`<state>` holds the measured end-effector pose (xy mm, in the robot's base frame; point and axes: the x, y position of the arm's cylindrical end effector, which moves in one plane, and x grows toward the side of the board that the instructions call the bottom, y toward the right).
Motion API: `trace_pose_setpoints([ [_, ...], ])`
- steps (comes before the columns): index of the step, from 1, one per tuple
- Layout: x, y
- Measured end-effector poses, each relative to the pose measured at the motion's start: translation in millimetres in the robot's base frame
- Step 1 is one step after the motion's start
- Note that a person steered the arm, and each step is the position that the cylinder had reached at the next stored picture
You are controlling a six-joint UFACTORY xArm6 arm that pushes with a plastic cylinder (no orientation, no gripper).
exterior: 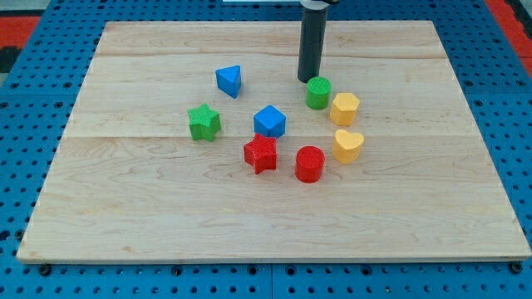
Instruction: Move your arm to the top side of the board
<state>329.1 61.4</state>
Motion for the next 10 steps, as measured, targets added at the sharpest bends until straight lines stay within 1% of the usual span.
trace_pose_setpoints([
  [4, -2, -21],
  [8, -21, -21],
  [10, -24, -21],
])
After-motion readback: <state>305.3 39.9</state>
